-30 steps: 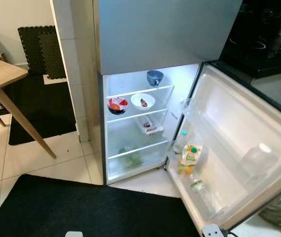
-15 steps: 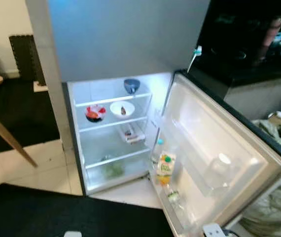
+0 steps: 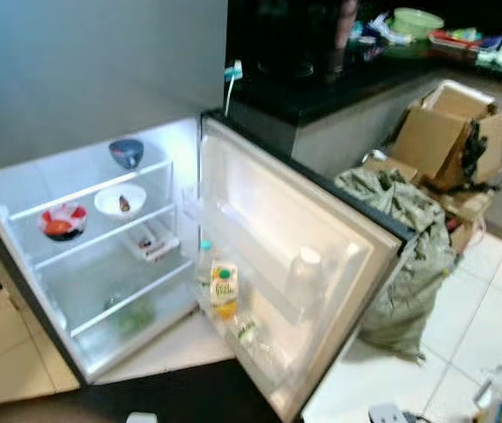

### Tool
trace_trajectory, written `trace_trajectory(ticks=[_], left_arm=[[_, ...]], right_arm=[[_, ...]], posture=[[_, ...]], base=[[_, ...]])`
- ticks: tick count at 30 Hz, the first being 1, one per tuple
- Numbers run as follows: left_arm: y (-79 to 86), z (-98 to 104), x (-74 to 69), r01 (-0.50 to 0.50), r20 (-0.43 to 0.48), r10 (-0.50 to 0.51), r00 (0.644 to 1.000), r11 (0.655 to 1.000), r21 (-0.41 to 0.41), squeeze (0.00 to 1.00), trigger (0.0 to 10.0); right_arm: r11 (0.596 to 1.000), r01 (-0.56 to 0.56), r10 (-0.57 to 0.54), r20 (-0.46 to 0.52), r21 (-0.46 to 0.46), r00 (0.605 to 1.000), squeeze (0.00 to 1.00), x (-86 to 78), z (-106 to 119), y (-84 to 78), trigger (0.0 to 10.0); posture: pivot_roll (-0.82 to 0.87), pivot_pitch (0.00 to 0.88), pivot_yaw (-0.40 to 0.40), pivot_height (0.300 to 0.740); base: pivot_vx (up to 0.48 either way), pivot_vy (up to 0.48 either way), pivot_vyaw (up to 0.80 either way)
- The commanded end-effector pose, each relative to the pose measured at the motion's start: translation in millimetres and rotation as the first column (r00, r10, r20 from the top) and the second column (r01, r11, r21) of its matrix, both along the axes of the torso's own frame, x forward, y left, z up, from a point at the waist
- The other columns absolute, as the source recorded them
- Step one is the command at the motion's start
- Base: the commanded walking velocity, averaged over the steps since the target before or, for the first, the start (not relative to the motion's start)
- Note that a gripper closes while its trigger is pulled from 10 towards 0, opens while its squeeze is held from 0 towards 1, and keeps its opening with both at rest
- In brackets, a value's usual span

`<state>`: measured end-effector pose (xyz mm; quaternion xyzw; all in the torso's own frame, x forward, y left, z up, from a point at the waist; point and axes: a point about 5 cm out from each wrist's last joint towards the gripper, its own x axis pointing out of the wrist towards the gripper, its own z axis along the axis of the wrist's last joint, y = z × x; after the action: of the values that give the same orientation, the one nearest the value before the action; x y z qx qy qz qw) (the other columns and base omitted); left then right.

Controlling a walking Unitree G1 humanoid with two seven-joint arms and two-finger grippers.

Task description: Restocking fridge

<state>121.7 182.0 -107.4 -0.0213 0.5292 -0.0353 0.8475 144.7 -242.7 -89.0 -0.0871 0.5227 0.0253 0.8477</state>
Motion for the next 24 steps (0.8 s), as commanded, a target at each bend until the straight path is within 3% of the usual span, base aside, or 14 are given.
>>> trace_trajectory(ticks=[1, 2, 7, 9, 10, 12, 13, 16, 17, 19, 20, 22, 24], left_arm=[[-1.4, -3.1, -9.0, 0.002, -0.035, -0.002, 0.999, 1.000, -0.001, 0.00, 10.0], [-1.1, -3.1, -9.2, 0.000, -0.035, 0.000, 0.999, 1.000, 0.000, 0.00, 10.0], [-0.9, -3.1, -9.3, 0.000, -0.035, 0.000, 0.999, 1.000, 0.001, 0.00, 10.0], [0.0, -3.1, -9.6, 0.000, -0.035, 0.000, 0.999, 1.000, 0.005, 0.00, 10.0], [0.0, -3.1, -9.6, 0.000, -0.035, 0.000, 0.999, 1.000, 0.005, 0.00, 10.0], [1.0, -3.1, -10.0, -0.002, -0.036, 0.002, 0.999, 1.000, 0.008, 0.00, 10.0], [1.0, -3.1, -10.0, -0.002, -0.036, 0.002, 0.999, 1.000, 0.008, 0.00, 10.0], [1.8, -3.2, -10.5, -0.005, -0.036, 0.006, 0.999, 1.000, 0.011, 0.00, 10.0], [1.8, -3.2, -10.5, -0.005, -0.036, 0.006, 0.999, 1.000, 0.011, 0.00, 10.0], [1.9, -3.3, -10.9, -0.009, -0.037, 0.009, 0.999, 1.000, 0.011, 0.00, 10.0], [1.9, -3.3, -10.9, -0.009, -0.037, 0.009, 0.999, 1.000, 0.011, 0.00, 10.0], [1.7, -3.3, -11.1, -0.011, -0.038, 0.011, 0.999, 1.000, 0.009, 0.00, 10.0], [0.9, -3.4, -11.1, -0.014, -0.038, 0.014, 0.999, 1.000, 0.006, 0.00, 10.0]], right_arm=[[0.996, 0.070, -0.069, 0.030, -0.048, 0.997, 0.00, 3.8, 5.2, -14.2, 10.0], [0.987, 0.135, -0.129, 0.075, -0.083, 0.989, 0.00, 8.4, 11.2, -26.9, 10.0], [0.975, 0.200, -0.187, 0.123, -0.100, 0.975, 0.00, 14.8, 17.8, -37.6, 10.0], [0.940, 0.327, -0.295, 0.249, -0.100, 0.922, 0.00, 35.1, 37.2, -59.8, 10.0], [0.940, 0.327, -0.295, 0.249, -0.100, 0.922, 0.00, 35.1, 37.2, -59.8, 10.0], [0.904, 0.416, -0.357, 0.364, -0.099, 0.861, 0.00, 55.4, 59.4, -80.0, 10.0], [0.904, 0.416, -0.357, 0.364, -0.099, 0.861, 0.00, 55.4, 59.4, -80.0, 10.0], [0.869, 0.495, -0.442, 0.482, 0.021, 0.756, 0.00, 80.2, 82.6, -89.3, 10.0], [0.869, 0.495, -0.442, 0.482, 0.021, 0.756, 0.00, 80.2, 82.6, -89.3, 10.0], [0.853, 0.492, -0.499, 0.543, 0.173, 0.675, 0.00, 99.9, 97.7, -86.7, 10.0], [0.853, 0.492, -0.499, 0.543, 0.173, 0.675, 0.00, 99.9, 97.7, -86.7, 10.0], [0.837, 0.450, -0.543, 0.568, 0.312, 0.618, 0.00, 114.7, 108.7, -81.6, 10.0], [0.826, 0.349, -0.561, 0.580, 0.443, 0.590, 0.00, 127.9, 118.2, -72.7, 10.0]], posture=[[-0.03, 0.000, -0.041, 0.740], [-0.03, 0.000, -0.041, 0.740], [-0.03, 0.000, -0.041, 0.740], [-0.03, 0.000, -0.040, 0.740], [-0.03, 0.000, -0.040, 0.740], [-0.03, 0.000, -0.041, 0.740], [-0.03, 0.000, -0.041, 0.740], [-0.03, 0.000, -0.044, 0.740], [-0.03, 0.000, -0.044, 0.740], [-0.03, 0.000, -0.046, 0.740], [-0.03, 0.000, -0.046, 0.740], [-0.03, 0.000, -0.046, 0.740], [-0.03, 0.000, -0.046, 0.740]], base=[[0.000, 0.000, 0.00], [0.000, 0.000, 0.00], [0.000, 0.000, 0.00], [0.000, 0.000, 0.00], [0.000, 0.000, 0.00], [0.000, 0.000, 0.00], [0.000, 0.000, 0.00], [0.000, 0.000, 0.00], [0.000, 0.000, 0.00], [0.000, 0.000, 0.00], [0.000, 0.000, 0.00], [0.000, 0.000, 0.00], [0.000, 0.000, 0.00]])
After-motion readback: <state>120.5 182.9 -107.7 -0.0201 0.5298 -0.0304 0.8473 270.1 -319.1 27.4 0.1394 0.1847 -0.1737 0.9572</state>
